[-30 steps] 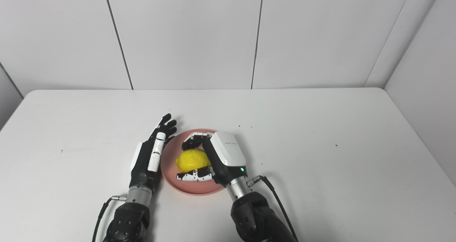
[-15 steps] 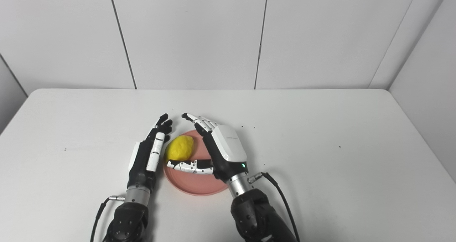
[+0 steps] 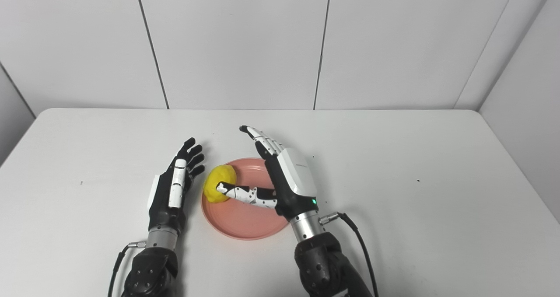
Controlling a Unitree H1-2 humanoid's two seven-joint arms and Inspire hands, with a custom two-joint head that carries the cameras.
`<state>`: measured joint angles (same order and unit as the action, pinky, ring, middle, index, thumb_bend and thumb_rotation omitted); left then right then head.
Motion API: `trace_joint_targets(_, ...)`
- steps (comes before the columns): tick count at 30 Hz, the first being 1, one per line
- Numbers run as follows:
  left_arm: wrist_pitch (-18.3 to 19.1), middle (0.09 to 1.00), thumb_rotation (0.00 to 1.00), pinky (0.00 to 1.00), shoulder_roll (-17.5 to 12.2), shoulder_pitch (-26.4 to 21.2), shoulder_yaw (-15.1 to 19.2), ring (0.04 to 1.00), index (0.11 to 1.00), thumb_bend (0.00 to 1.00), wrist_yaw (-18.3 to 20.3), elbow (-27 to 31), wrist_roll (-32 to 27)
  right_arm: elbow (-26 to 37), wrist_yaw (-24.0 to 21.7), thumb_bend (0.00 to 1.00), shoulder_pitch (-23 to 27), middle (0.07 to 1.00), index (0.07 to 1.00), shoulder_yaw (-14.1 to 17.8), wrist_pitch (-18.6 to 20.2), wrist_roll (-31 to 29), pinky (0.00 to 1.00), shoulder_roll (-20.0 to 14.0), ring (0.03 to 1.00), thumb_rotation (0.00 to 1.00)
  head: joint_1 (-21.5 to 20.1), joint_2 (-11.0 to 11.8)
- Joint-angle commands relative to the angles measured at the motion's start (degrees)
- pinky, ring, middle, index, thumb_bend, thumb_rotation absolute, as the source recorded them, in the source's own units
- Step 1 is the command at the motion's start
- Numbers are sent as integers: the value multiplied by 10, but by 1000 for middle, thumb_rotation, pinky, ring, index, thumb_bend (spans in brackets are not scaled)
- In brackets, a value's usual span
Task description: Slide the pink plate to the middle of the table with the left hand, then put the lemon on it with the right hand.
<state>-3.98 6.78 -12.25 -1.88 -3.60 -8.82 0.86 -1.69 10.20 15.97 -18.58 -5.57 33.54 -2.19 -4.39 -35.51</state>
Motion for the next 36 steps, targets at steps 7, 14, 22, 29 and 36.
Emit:
trace_joint_targets(7, -25, 907, 1000, 874, -12, -2, -4, 896, 896, 501, 19, -6, -8, 9, 6, 640, -10, 895, 878, 65, -41, -103, 833, 15, 886, 917, 1, 0)
trace_joint_targets(14, -31, 922, 1000, 896, -21, 1, -9, 910, 917, 506, 28, -2, -11, 10, -3, 669, -25, 935, 924, 91, -28, -146, 915, 23, 940, 999, -1, 1)
trace_joint_targets(22, -11, 935, 1000, 941, -25, 2, -12, 927, 928, 523, 27, 5, 0, 1, -34, 731, -37, 993, 979, 110, -23, -228, 999, 40, 1000, 1000, -8, -2)
trace_joint_targets(29, -14, 942, 1000, 935, -32, 1, -14, 929, 936, 510, 35, 4, -6, -13, -52, 763, -36, 1000, 988, 127, -27, -283, 1000, 53, 1000, 1000, -18, -3)
trace_joint_targets(36, -15, 938, 1000, 936, -33, -1, -11, 927, 937, 516, 39, 1, -10, -21, -66, 763, -40, 1000, 991, 133, -24, -306, 1000, 56, 1000, 1000, -21, -3)
